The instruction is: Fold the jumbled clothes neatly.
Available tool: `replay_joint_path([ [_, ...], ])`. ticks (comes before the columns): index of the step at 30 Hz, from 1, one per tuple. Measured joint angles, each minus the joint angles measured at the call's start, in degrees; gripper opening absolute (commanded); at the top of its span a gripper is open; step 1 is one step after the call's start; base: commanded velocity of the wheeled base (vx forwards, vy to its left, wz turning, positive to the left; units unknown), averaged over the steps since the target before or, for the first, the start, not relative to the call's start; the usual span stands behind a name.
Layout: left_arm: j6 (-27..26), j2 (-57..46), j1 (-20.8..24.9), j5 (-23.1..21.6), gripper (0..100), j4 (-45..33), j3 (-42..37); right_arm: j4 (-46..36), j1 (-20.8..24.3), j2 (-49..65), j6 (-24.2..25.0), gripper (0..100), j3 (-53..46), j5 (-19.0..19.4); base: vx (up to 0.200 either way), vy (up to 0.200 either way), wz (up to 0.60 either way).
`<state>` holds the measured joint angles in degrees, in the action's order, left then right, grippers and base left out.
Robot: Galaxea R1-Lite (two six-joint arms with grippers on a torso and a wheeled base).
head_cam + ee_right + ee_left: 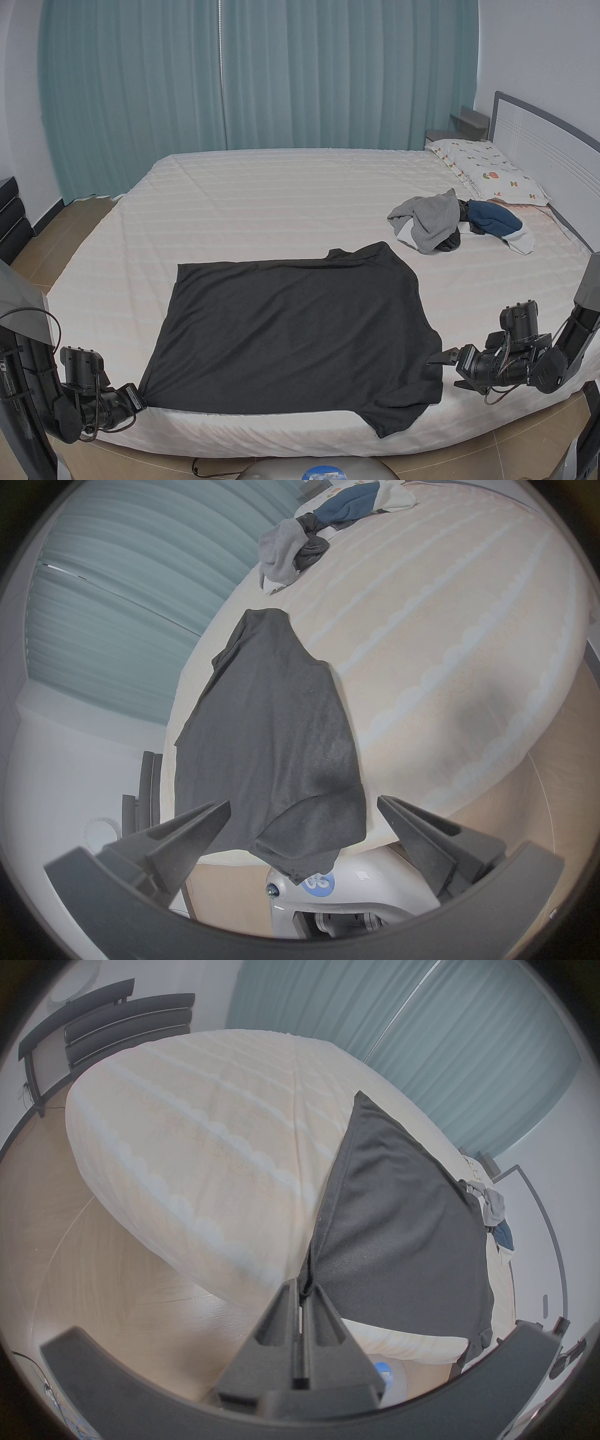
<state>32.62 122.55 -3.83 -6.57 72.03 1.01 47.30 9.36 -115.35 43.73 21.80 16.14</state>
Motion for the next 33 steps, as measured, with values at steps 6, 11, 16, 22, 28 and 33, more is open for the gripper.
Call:
replay_joint_path([
  [6, 1.48, 0.0, 0.06, -1.96, 0, 0.2, 0.0, 0.05, -0.07, -2.76, 0.01, 100, 3.06, -0.71, 0.0, 0.0, 0.0],
  [11, 5.03, 0.11, 0.22, -4.64, 0, 1.1, 0.02, 0.07, -0.55, -6.23, 0.01, 100, 7.22, -2.6, 0.0, 0.0, 0.0],
  [16, 6.0, 0.38, 0.28, -5.24, 0, 1.76, 0.17, 0.07, -1.18, -9.84, -0.1, 100, 11.11, -3.8, 0.0, 0.0, 0.0],
  [22, 6.13, 1.32, 0.3, -5.35, 0, 2.24, 0.37, 0.07, -1.24, -12.47, -0.29, 0, 13.75, -3.94, 0.0, 0.0, 0.0],
  [28, 6.13, 2.21, 0.26, -5.36, 0, 2.36, 0.41, -0.06, -1.38, -13.32, -0.21, 0, 16.51, -3.72, 0.0, 0.0, 0.0],
  [33, 6.4, 2.56, 0.26, -5.33, 0, 2.55, 0.69, -0.2, -2.12, -13.31, -0.21, 0, 19.24, -3.72, 0.0, 0.0, 0.0],
])
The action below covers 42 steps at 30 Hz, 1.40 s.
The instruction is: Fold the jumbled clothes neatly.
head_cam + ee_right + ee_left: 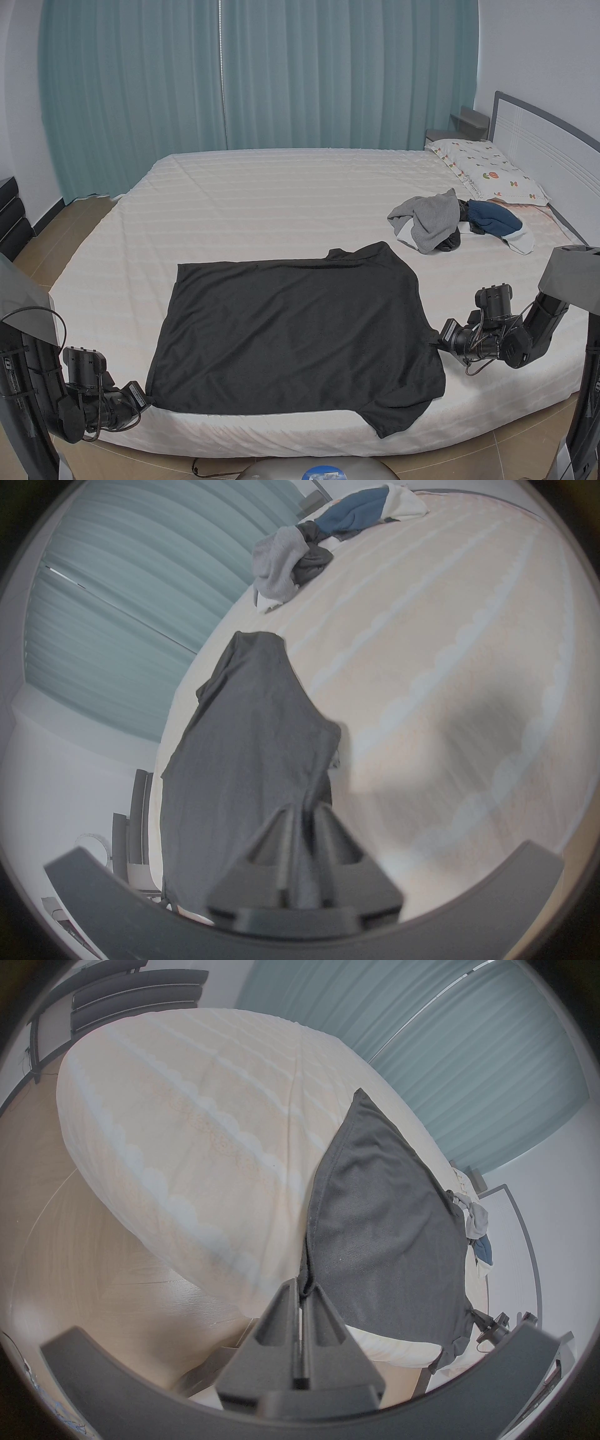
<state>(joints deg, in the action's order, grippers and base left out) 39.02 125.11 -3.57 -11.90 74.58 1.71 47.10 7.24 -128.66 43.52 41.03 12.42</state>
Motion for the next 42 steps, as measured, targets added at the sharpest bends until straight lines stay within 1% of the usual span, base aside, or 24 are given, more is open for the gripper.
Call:
replay_joint_path([
  [8, 2.35, 0.46, -0.06, 0.09, 0, 3.25, 0.5, -0.96, -0.49, -0.22, -0.06, 0, 7.03, 0.05, 0.0, 0.0, 0.0],
  [17, 2.58, 2.36, -0.22, 0.62, 0, 5.72, 1.01, -7.06, 0.17, -2.16, -0.13, 0, 16.43, 0.13, 0.0, 0.0, 0.0],
  [25, 2.66, 3.67, -0.34, 0.79, 0, 5.96, 1.68, -7.62, 0.3, -6.53, -0.11, 0, 22.08, -0.06, 0.0, 0.0, 0.0],
  [26, 2.68, 3.77, -0.37, 0.79, 0, 5.96, 1.73, -7.58, 0.3, -6.92, -0.11, 100, 22.39, -0.05, 0.0, 0.0, 0.0],
  [35, 2.72, 4.24, -0.37, 0.84, 0, 5.91, 1.82, -7.17, 0.37, -9.0, 0.05, 100, 23.38, -0.06, 0.0, 0.0, 0.0],
  [39, 2.69, 4.33, -0.37, 0.82, 0, 5.91, 1.84, -7.42, 0.0, -8.06, -0.11, 100, 21.5, 0.2, 0.0, 0.0, 0.0],
  [42, 2.72, 4.35, -0.37, 0.82, 0, 5.94, 1.87, -7.62, -0.49, -5.55, -0.55, 100, 17.62, 1.01, 0.0, 0.0, 0.0],
])
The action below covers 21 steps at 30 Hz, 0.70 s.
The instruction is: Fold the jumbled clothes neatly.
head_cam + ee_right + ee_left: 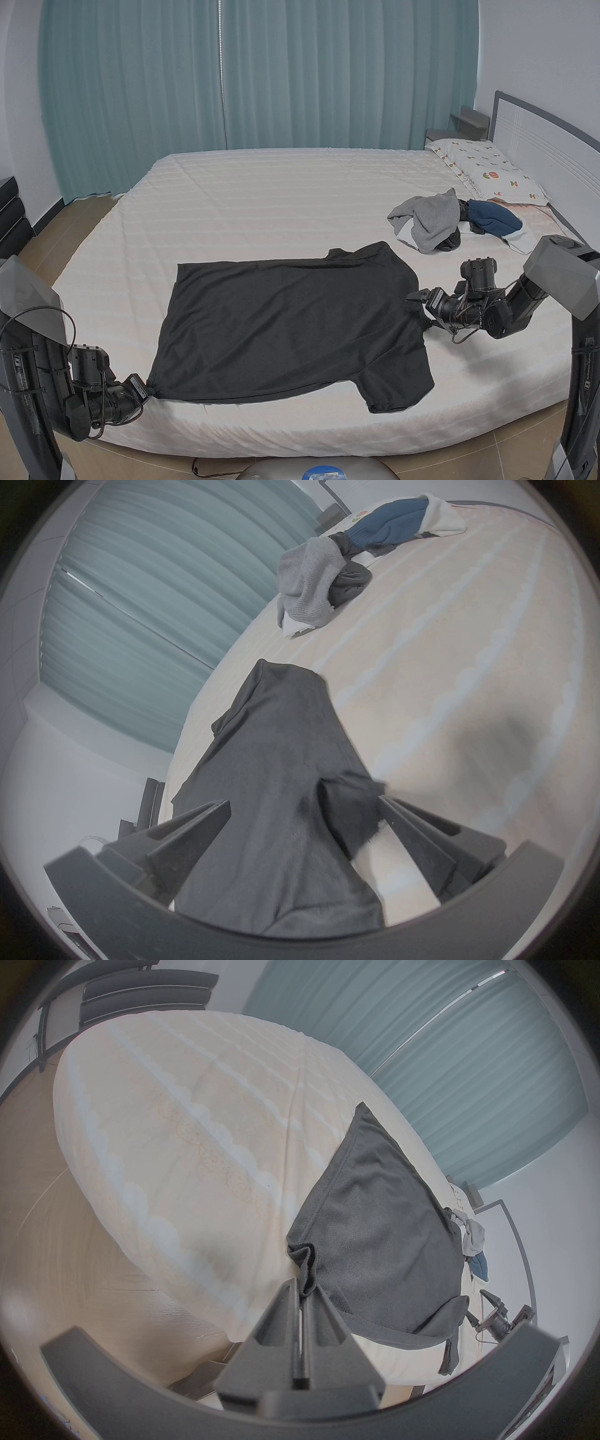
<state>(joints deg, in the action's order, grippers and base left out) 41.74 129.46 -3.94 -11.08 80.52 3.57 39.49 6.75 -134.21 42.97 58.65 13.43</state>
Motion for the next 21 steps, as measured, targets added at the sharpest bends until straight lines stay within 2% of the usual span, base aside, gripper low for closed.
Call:
replay_joint_path([
  [13, 0.0, 0.02, 0.0, 0.0, 0, -0.05, -0.13, 0.41, 0.93, 10.72, -7.25, 100, -22.21, 8.13, 0.0, 0.0, 0.0],
  [21, -0.02, 0.02, 0.0, 0.02, 0, -0.02, -0.22, 0.59, 3.55, 12.29, -8.7, 100, -26.04, 9.45, 0.0, 0.0, 0.0],
])
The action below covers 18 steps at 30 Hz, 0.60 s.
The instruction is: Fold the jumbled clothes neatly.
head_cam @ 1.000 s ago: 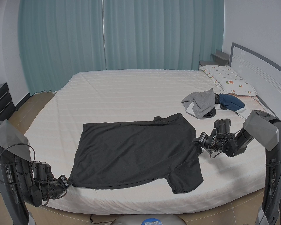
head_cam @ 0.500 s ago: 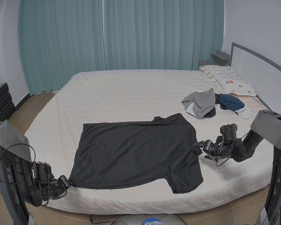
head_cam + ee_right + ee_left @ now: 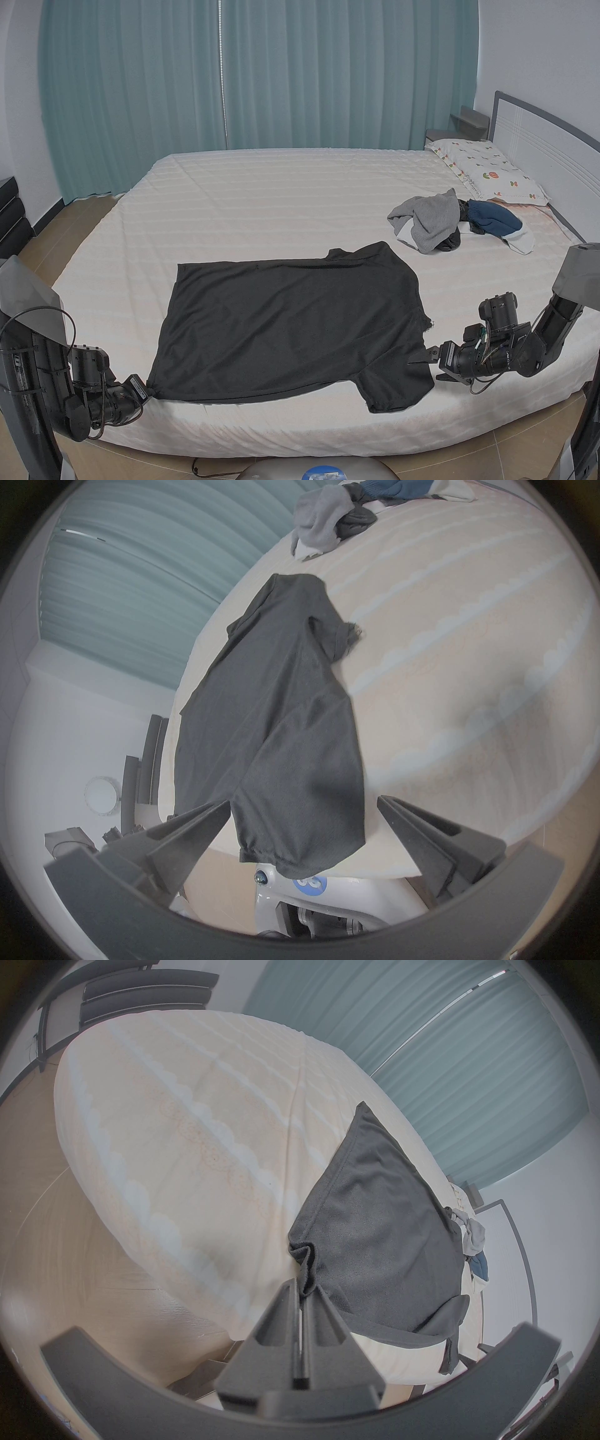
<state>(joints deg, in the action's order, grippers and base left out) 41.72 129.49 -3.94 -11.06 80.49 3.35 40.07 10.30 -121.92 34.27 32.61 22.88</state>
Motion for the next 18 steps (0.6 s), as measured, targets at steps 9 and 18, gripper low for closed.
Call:
replay_joint_path([
  [9, 0.0, 0.0, -0.07, -0.02, 0, 0.0, 0.04, 0.02, 1.49, -0.82, -0.11, 100, -0.37, -0.57, 0.0, 0.0, 0.0],
  [18, 0.0, 0.0, -0.02, -0.02, 0, 0.0, 0.09, -0.37, 1.68, -1.76, -0.69, 0, -0.74, -1.73, 0.0, 0.0, 0.0],
])
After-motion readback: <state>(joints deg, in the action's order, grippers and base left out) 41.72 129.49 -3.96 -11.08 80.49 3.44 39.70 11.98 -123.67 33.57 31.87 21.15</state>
